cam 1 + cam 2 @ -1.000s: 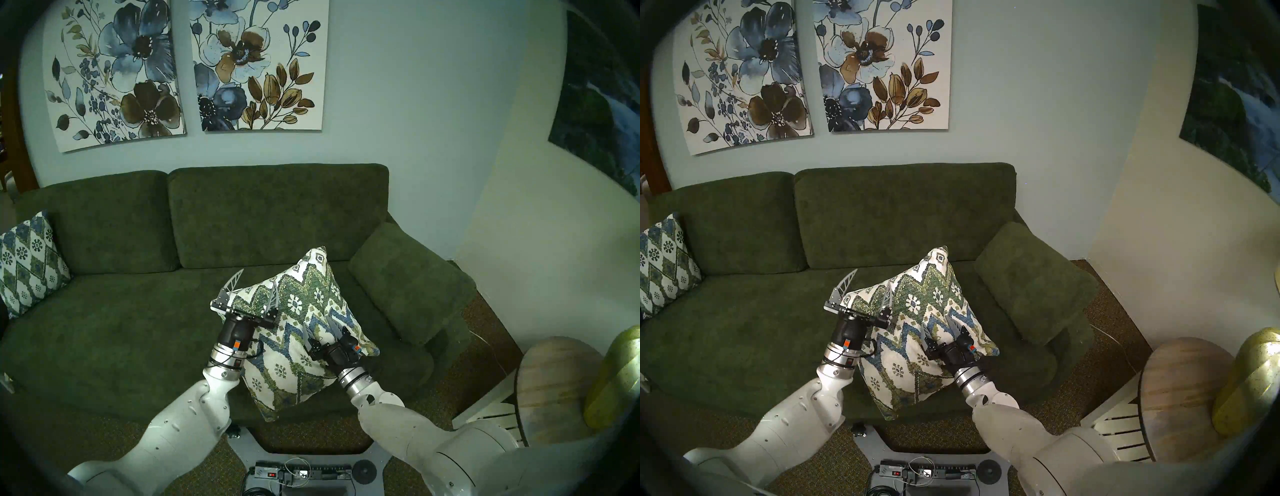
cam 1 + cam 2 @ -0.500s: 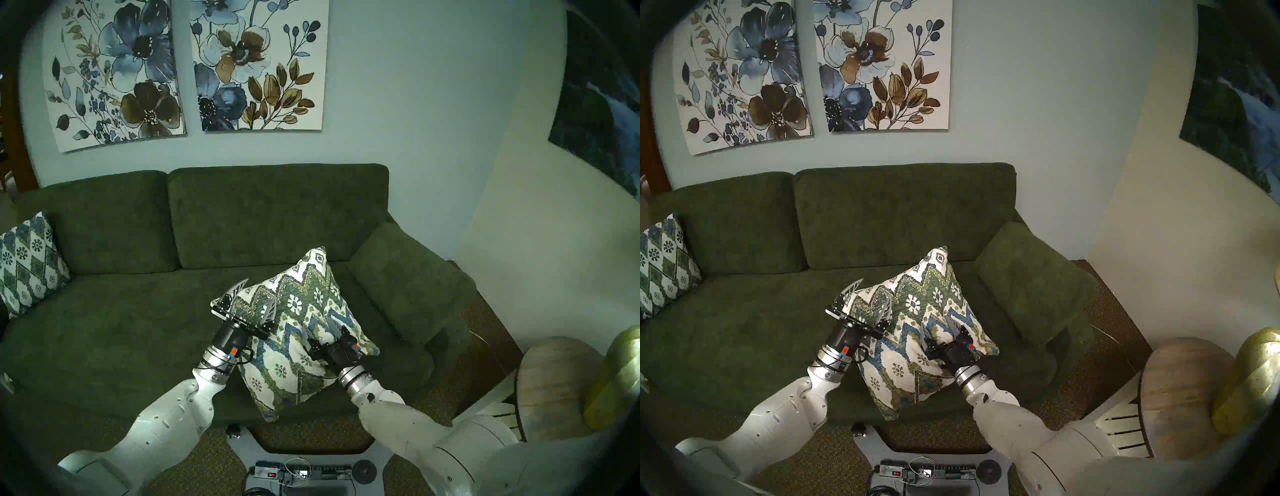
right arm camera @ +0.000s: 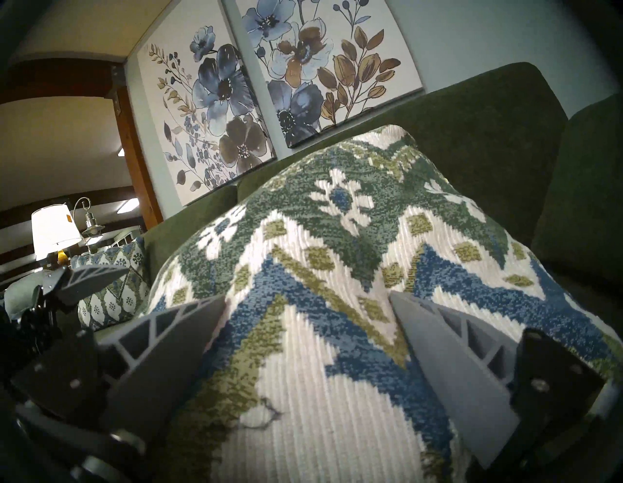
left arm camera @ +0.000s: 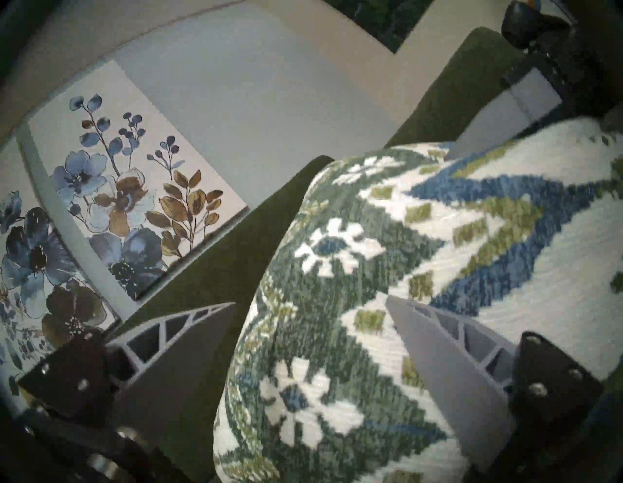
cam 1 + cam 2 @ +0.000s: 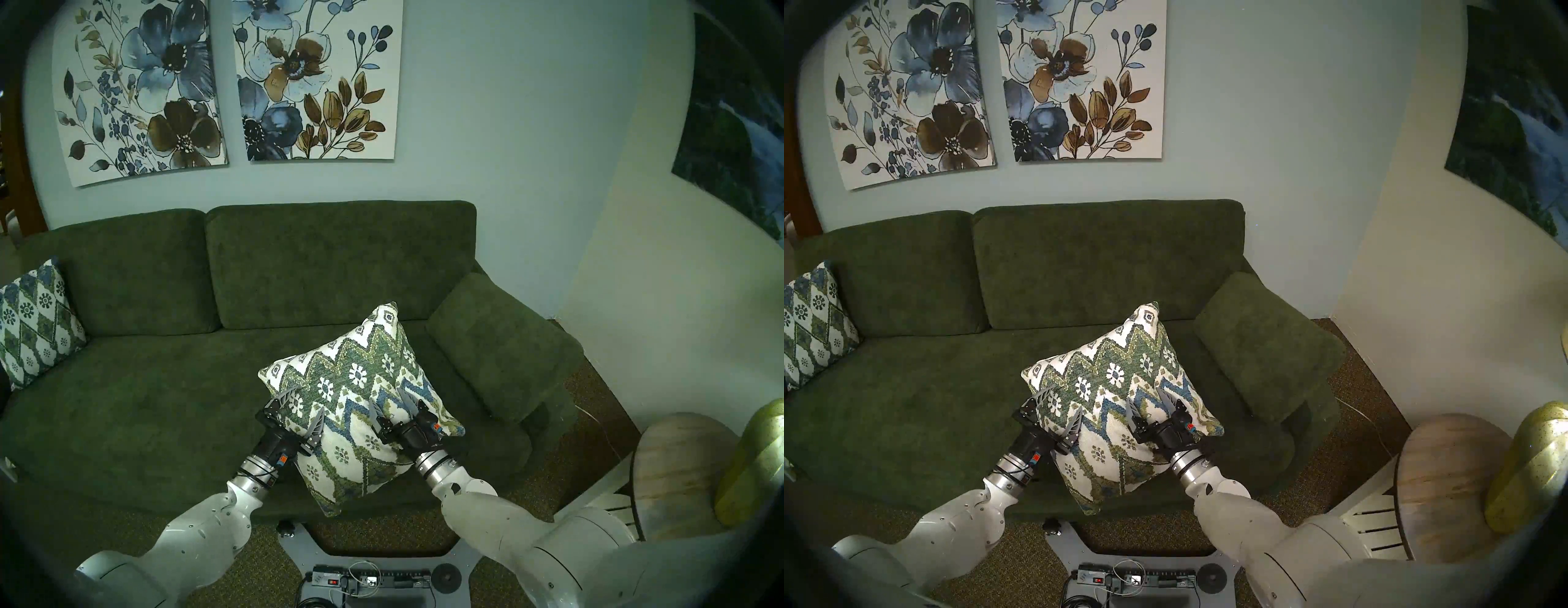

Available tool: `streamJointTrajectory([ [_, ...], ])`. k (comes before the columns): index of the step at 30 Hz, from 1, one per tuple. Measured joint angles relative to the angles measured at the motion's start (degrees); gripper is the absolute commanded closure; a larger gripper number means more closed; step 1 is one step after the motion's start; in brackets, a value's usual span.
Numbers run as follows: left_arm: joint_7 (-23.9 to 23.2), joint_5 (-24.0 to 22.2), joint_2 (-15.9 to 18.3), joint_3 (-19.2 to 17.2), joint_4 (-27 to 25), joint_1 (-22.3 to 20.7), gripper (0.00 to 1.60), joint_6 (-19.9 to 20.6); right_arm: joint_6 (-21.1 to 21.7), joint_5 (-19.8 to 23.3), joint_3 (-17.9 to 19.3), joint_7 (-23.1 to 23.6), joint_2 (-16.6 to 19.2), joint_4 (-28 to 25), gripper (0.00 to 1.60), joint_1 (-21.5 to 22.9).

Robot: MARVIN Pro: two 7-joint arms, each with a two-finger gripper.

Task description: Fluff a cushion

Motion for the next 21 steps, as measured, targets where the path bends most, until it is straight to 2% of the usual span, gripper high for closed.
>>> streamJointTrajectory([
  [13,-1.6,-1.9,-5.1,-0.6,7.4,-4.4,0.00,1.5,-0.1,0.0,0.0,2.8,1.5,-0.1,0.00,0.4],
  [21,-1.3,-3.6,-8.5,-0.9,11.0,-5.6,0.00,1.8,0.1,0.2,0.0,3.5,2.2,1.0,0.00,0.3],
])
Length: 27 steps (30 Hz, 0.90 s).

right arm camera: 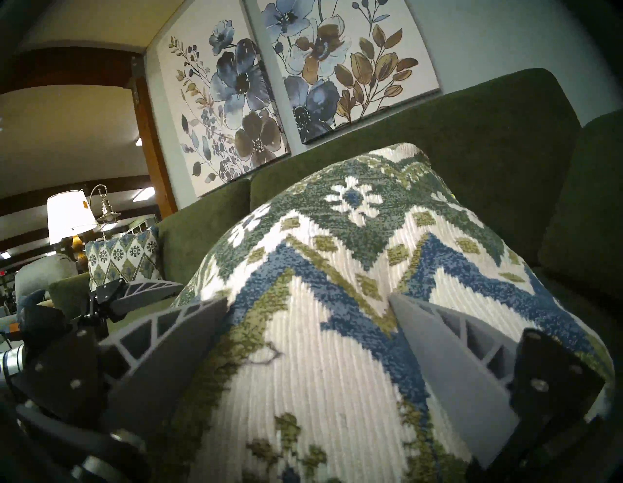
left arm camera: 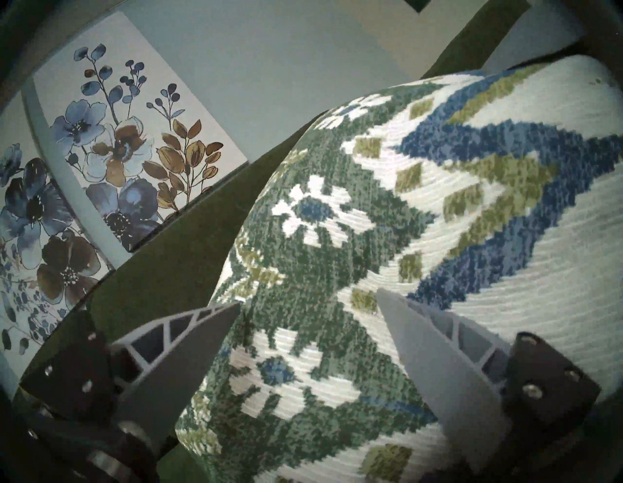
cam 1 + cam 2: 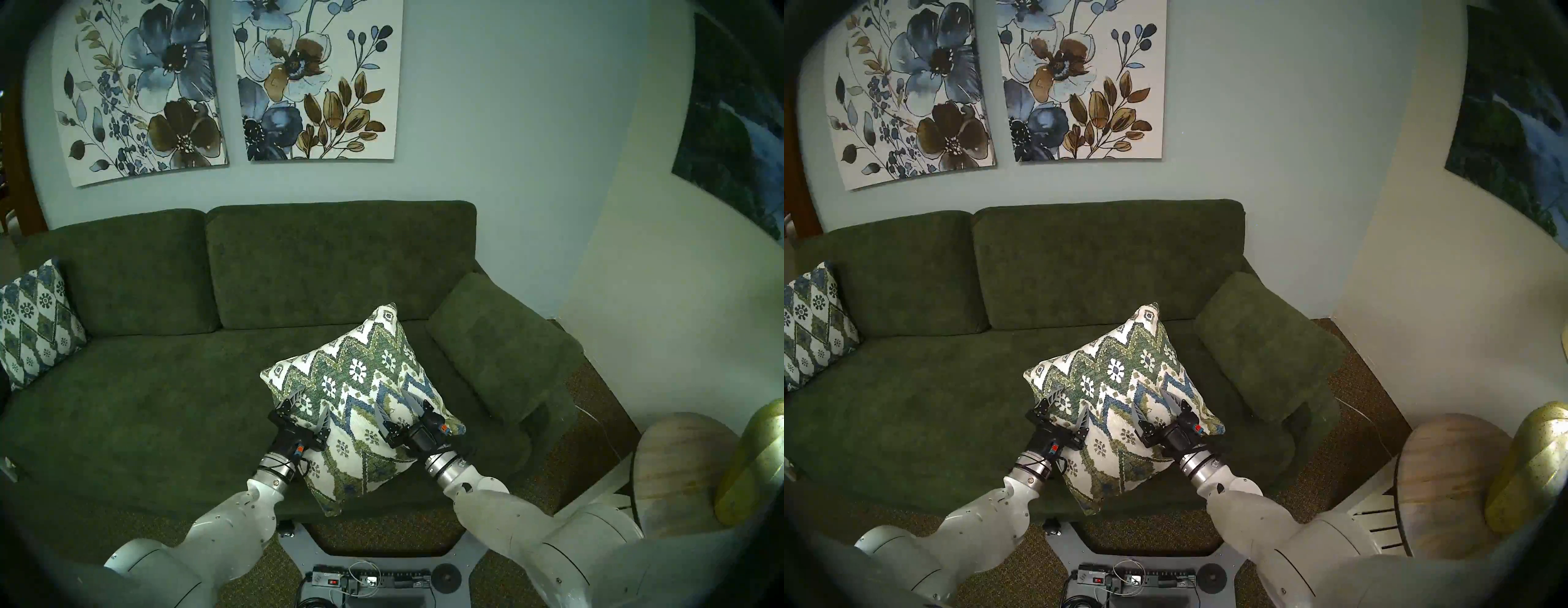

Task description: Fluff a cushion

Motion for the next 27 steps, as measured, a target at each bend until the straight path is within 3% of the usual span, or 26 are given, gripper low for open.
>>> streamJointTrajectory([
  [27,4.3,-4.6,-4.6,0.3,4.6,1.4,0.00,-2.0,0.0,1.5,0.0,-1.6,-1.2,3.6,0.00,-0.8],
])
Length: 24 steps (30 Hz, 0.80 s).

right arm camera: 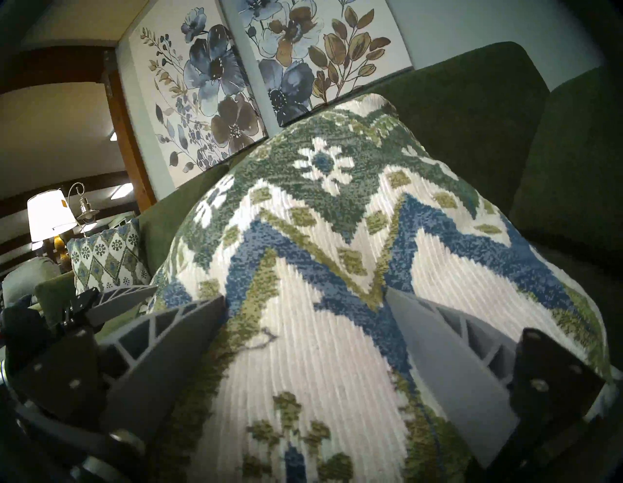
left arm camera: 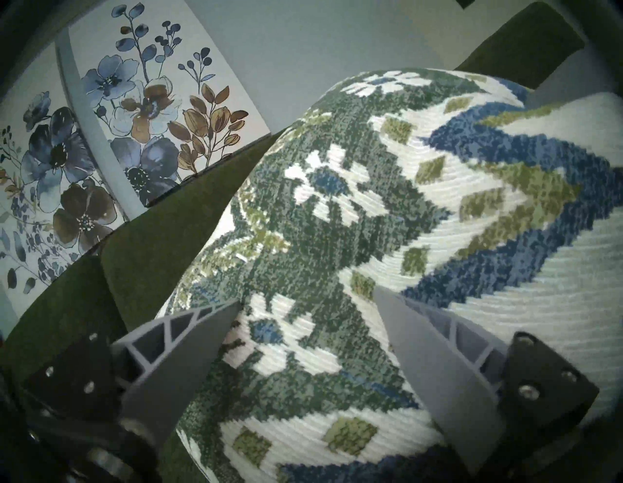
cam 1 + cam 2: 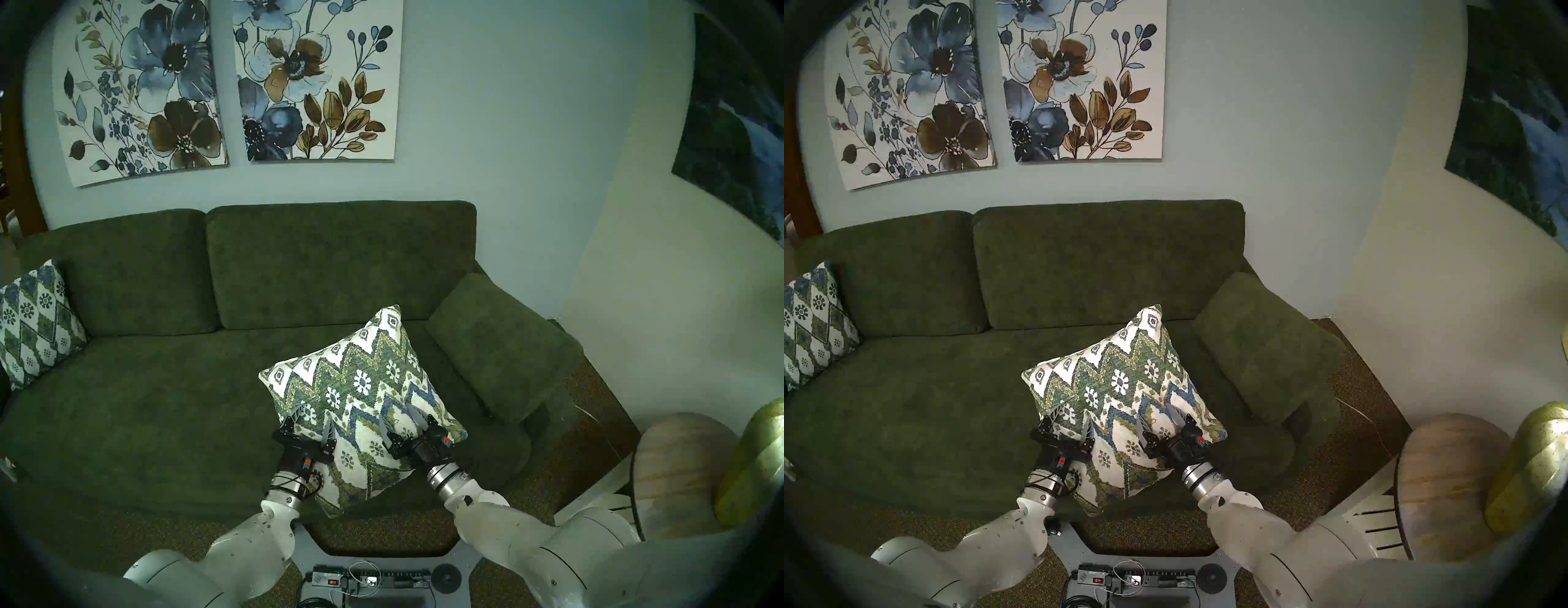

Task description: Fluff a cushion

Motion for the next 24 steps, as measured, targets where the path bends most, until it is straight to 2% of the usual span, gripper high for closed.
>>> streamJointTrajectory([
  [6,1.4,-1.2,-1.2,-0.1,1.0,-0.5,0.00,-0.6,-0.5,0.1,-0.3,0.0,-0.3,0.2,0.00,0.2],
  [9,3.4,-1.0,-1.4,0.1,0.2,-0.7,0.00,-2.2,-2.0,0.3,-0.3,1.5,-0.1,-1.0,0.00,0.2],
  [15,7.3,0.0,-1.0,0.3,-4.1,-2.1,0.00,-4.5,-4.5,0.8,0.0,1.7,0.9,-5.0,0.00,1.2],
  [24,6.7,1.6,-0.4,0.6,-11.4,-4.7,0.00,-5.1,-4.6,0.7,0.3,1.3,1.8,-10.2,0.00,3.6],
])
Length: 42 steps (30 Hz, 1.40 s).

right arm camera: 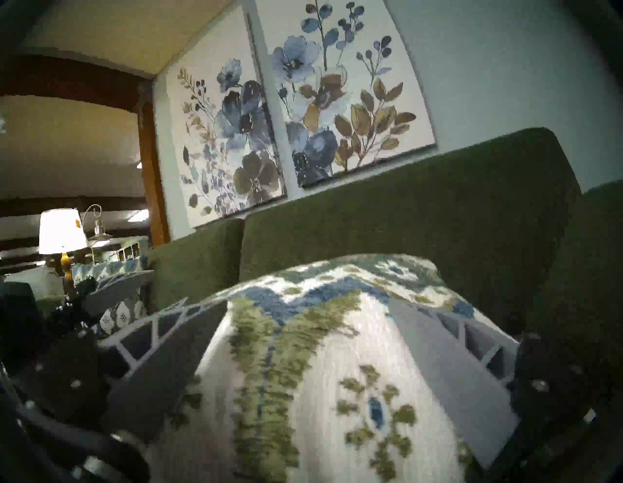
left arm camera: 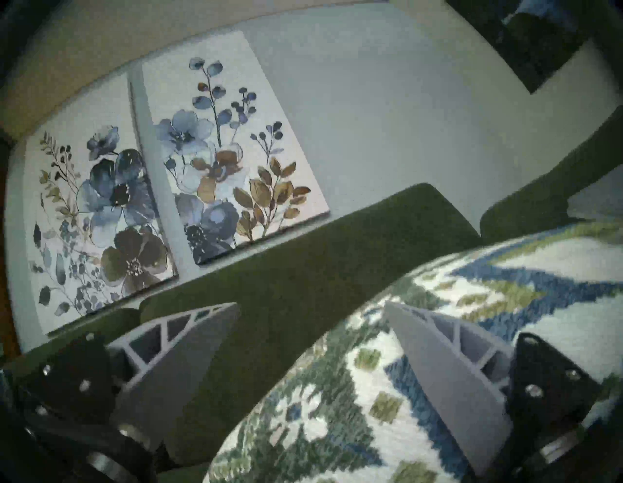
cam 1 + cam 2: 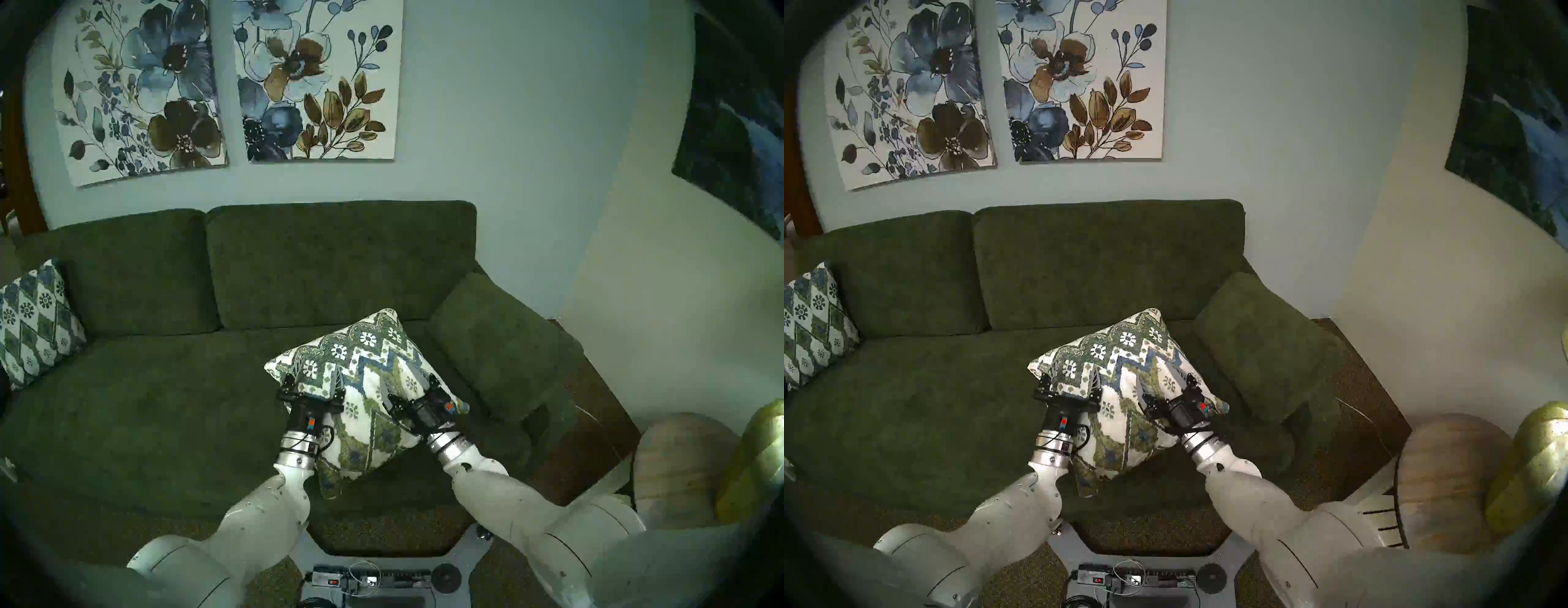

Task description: Fluff a cushion

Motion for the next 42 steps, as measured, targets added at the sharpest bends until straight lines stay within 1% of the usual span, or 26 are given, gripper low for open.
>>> streamJointTrajectory([
  [12,-0.3,3.0,0.2,1.2,-9.4,-1.5,0.00,-0.2,0.0,-0.6,-0.1,0.1,-0.5,-7.4,0.00,2.0],
  [18,-0.3,4.0,1.3,0.9,-13.1,-1.8,0.00,-0.2,0.0,-0.6,0.7,0.0,-0.1,-10.6,0.00,2.9],
  [25,-0.3,5.8,4.1,-0.9,-18.0,-1.7,0.00,-0.2,0.0,-0.5,2.7,-0.1,2.1,-15.2,0.00,4.3],
  [33,-0.3,7.2,7.1,-3.1,-22.1,-1.1,0.00,-0.2,0.0,0.1,4.7,-0.1,4.6,-18.7,0.00,4.6],
  [37,-0.3,8.2,9.4,-4.8,-24.8,0.3,0.00,-0.2,0.0,0.6,6.1,-0.1,6.4,-21.1,0.00,4.6],
  [42,-0.3,9.1,11.3,-6.2,-27.2,1.8,0.00,-0.2,0.0,1.0,7.2,0.0,7.9,-23.2,0.00,4.3],
])
